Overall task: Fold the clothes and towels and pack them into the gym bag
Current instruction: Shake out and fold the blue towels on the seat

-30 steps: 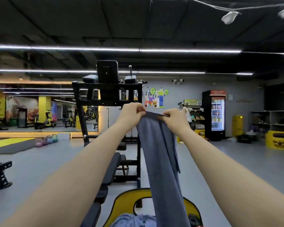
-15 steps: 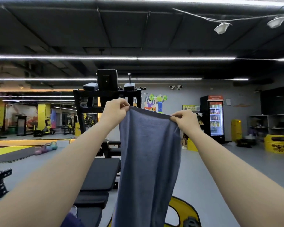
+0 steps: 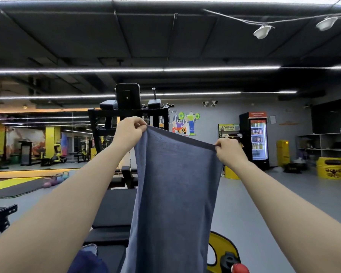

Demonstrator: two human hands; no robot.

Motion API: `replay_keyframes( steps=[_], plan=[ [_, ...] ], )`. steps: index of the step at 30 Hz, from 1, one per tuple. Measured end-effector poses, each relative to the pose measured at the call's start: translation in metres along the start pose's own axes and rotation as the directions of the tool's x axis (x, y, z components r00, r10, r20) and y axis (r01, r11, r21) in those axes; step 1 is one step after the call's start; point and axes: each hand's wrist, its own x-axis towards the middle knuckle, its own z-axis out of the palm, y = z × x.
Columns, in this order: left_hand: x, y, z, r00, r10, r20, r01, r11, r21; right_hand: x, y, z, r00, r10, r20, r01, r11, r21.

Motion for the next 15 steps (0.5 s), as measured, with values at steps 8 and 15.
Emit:
replay_keyframes(
  steps=[8, 15],
  plan=[
    [-0.011, -0.017, -0.011, 0.998, -0.049, 0.036, 0.048, 0.998, 0.036, 0.001, -0.011, -0.015, 0.987, 0.045, -0.155, -0.028, 0.994, 0.11],
    [-0.019, -0.026, -0.011, 0.998, -0.053, 0.031, 0.053, 0.999, 0.014, -0.006, -0.008, -0.02, 0.97, 0.086, -0.226, -0.025, 0.965, 0.26]
  ],
)
